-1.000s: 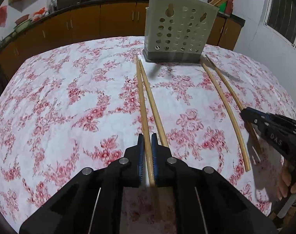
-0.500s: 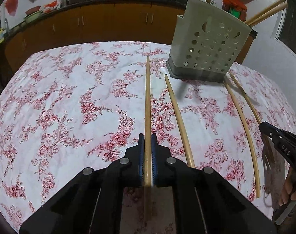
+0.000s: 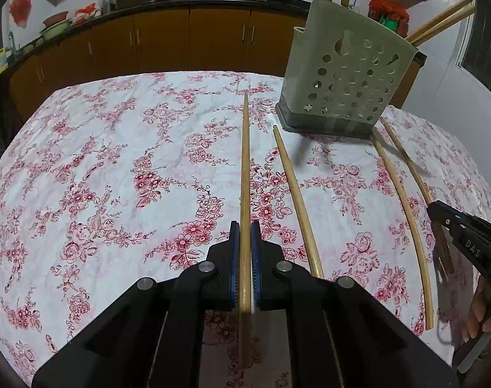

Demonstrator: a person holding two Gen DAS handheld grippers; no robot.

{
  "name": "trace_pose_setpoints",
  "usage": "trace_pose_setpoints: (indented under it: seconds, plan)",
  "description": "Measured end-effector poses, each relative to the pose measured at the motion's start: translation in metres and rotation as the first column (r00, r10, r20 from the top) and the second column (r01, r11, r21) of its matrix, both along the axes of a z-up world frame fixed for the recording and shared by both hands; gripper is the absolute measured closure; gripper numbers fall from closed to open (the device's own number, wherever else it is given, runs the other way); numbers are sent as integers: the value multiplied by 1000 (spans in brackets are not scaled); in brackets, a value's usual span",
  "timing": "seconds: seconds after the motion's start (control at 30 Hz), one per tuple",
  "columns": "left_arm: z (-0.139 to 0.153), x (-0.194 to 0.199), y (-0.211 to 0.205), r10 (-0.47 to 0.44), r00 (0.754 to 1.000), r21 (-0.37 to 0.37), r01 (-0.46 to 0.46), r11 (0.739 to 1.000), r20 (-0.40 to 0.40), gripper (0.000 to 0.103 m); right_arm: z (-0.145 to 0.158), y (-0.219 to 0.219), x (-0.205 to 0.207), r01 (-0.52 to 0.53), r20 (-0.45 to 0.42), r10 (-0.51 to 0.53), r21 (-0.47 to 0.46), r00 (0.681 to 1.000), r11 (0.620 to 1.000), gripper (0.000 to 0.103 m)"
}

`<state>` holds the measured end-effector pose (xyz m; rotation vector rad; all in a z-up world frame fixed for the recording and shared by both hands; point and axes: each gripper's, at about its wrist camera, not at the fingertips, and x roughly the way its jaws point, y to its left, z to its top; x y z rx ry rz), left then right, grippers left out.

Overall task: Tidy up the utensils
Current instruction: 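Hold the grasped chopsticks closed in both tools above the table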

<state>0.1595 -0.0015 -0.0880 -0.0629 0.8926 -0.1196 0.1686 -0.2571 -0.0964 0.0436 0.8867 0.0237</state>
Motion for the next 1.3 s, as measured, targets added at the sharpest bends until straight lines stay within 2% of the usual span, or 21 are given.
trace_pose_setpoints:
  seconds: [1.3]
  plan:
    - [0, 0, -1, 2, 1000, -2, -2, 1000, 0, 94, 0, 2, -2, 1, -2, -1, 0, 1000, 1000, 91]
